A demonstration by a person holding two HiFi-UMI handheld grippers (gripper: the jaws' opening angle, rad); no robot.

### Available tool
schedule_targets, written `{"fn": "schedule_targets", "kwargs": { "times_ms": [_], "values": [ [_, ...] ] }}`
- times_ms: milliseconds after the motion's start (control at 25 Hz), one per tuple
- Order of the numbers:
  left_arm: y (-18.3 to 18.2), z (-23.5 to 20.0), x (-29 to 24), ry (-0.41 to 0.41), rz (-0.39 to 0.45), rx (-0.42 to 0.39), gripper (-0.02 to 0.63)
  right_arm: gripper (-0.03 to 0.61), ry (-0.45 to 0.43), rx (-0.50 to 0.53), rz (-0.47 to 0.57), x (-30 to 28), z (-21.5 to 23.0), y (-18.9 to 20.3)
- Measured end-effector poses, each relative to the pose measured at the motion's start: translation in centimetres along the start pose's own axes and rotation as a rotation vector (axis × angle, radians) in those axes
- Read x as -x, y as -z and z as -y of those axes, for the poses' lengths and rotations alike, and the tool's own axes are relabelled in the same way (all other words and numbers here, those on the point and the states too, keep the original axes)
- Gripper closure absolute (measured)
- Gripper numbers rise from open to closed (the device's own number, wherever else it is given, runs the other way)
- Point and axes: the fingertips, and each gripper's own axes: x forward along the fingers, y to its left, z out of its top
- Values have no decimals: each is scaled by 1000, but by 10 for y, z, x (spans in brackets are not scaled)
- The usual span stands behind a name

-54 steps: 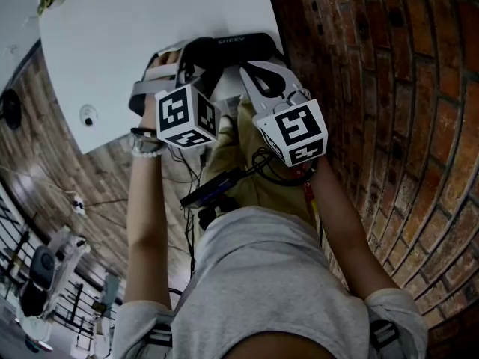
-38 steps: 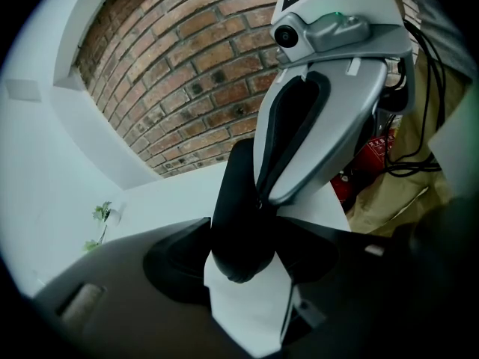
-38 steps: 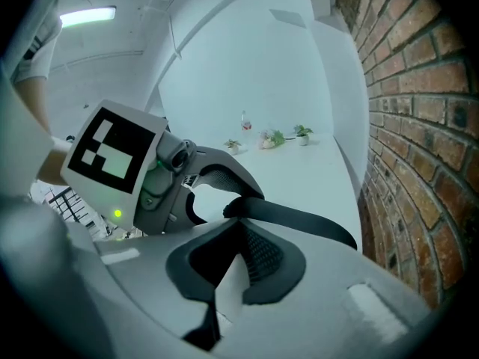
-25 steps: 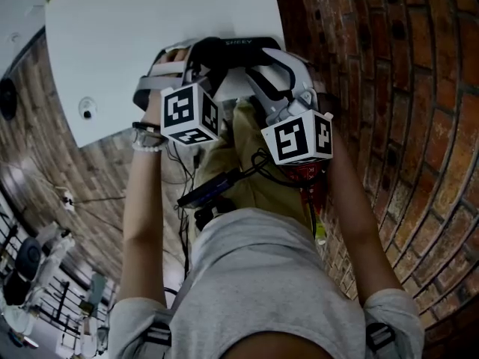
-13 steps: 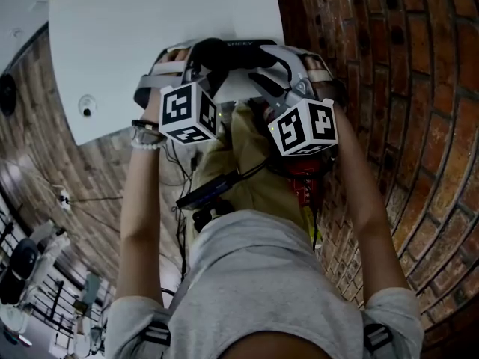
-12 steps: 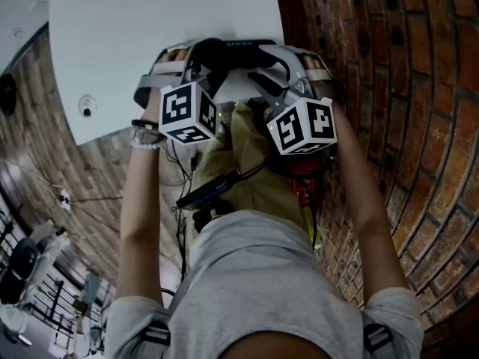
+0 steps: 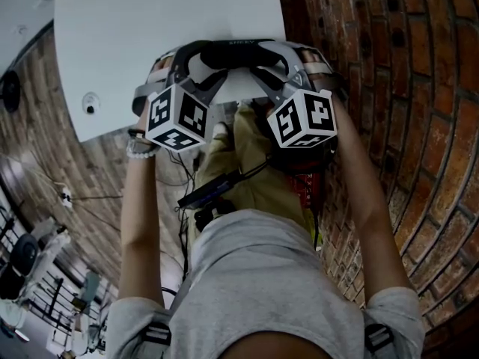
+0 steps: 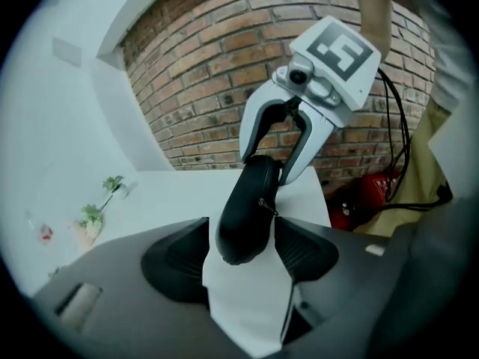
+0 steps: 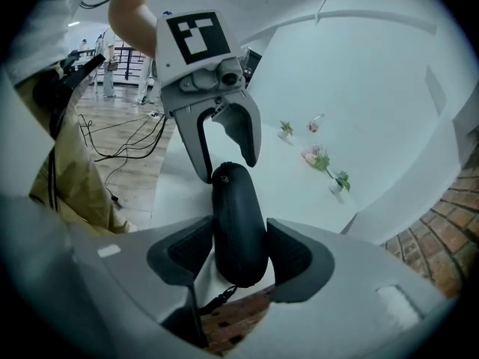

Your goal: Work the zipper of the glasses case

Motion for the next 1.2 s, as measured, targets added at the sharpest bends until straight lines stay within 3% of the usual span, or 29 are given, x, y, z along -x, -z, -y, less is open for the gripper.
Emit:
{"fn": "schedule_targets", "kwargs": {
  "times_ms": [280, 400, 480, 640, 920, 1200],
  "values": [
    [-14, -4, 35, -105, 130, 373, 428, 350, -6, -2, -1, -2, 1, 4],
    [-8, -6, 39, -187, 95, 555, 440, 350, -8, -2, -5, -2, 0, 2],
    [-3, -5, 38, -241, 42, 630, 457, 350, -7, 0, -7, -2, -1, 0],
    [-7, 2, 31, -275, -15, 714, 462, 350, -7, 2, -13, 0, -2, -2],
    [-11, 2, 25, -316, -24, 840, 469, 350, -7, 15, -15, 0, -2, -6],
    [-10, 5, 19, -348, -39, 891, 479, 353, 0, 39, -19, 1, -4, -5]
  ]
}}
